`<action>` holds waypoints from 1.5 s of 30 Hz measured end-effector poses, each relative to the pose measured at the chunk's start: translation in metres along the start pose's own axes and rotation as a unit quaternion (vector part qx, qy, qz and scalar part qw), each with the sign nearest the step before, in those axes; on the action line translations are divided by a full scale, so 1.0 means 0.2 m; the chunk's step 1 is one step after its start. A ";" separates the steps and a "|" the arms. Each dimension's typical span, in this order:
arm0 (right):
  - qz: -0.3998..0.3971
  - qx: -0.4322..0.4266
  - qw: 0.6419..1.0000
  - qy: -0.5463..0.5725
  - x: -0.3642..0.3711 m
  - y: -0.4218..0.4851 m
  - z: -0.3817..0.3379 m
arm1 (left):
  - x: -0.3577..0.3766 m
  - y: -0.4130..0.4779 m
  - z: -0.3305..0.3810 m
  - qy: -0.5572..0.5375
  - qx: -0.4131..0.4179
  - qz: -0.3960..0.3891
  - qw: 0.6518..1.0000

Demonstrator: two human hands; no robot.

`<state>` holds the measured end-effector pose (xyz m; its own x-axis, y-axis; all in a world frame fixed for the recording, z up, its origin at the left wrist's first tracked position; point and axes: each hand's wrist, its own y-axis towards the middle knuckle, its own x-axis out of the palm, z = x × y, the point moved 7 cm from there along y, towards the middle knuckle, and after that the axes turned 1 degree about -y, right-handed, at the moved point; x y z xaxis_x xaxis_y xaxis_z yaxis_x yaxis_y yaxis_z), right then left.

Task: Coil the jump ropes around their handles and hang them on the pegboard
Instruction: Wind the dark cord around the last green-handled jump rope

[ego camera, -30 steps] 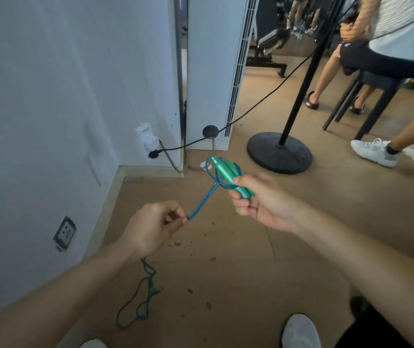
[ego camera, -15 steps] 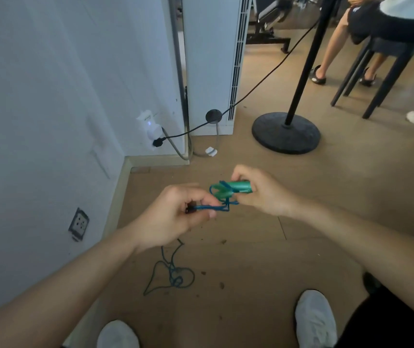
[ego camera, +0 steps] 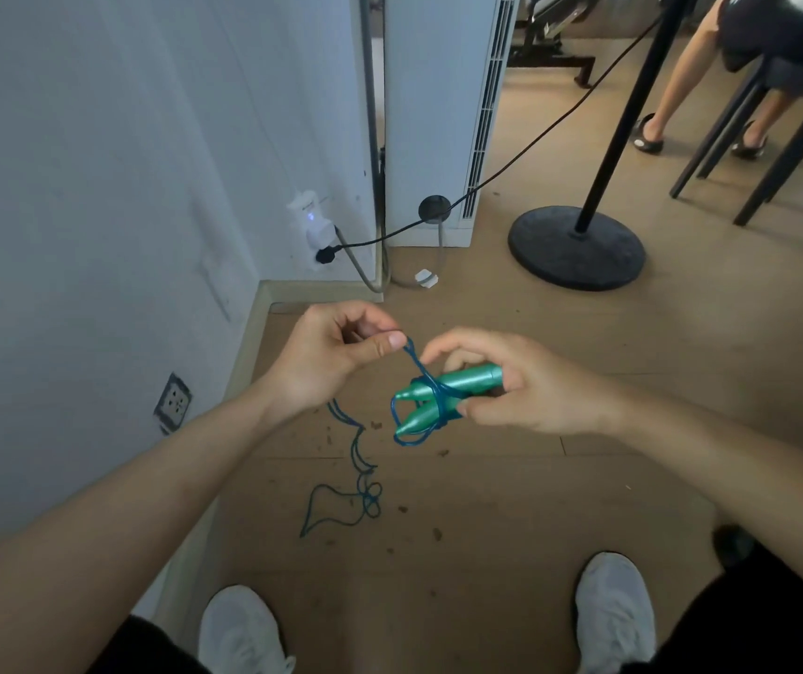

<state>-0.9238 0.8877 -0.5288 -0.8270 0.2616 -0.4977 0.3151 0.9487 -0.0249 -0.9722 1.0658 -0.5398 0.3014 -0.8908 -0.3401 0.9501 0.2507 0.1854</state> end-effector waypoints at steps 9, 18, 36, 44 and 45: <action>-0.024 -0.012 0.997 0.067 0.01 0.00 -0.05 | 0.00 0.00 0.00 -0.007 0.016 -0.014 1.000; 0.126 0.038 0.938 0.321 -0.17 0.02 0.04 | -0.01 -0.05 -0.05 -0.009 -0.018 -0.017 1.000; 0.284 0.083 0.953 0.060 -0.33 0.01 0.21 | 0.17 -0.27 0.19 0.250 0.189 -0.167 0.935; 0.061 0.087 0.993 -0.052 -0.13 0.03 0.14 | 0.10 -0.20 0.31 0.167 0.197 -0.070 0.964; 0.050 0.086 0.993 -0.055 -0.12 0.02 0.13 | 0.08 -0.19 0.30 0.154 0.185 -0.054 0.969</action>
<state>-0.8899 0.8813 -0.5397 -0.7344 0.3234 -0.5968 0.4764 0.8718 -0.1138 -1.0086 1.0191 -0.4963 0.2658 -0.7349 -0.6239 0.9009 -0.0411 0.4322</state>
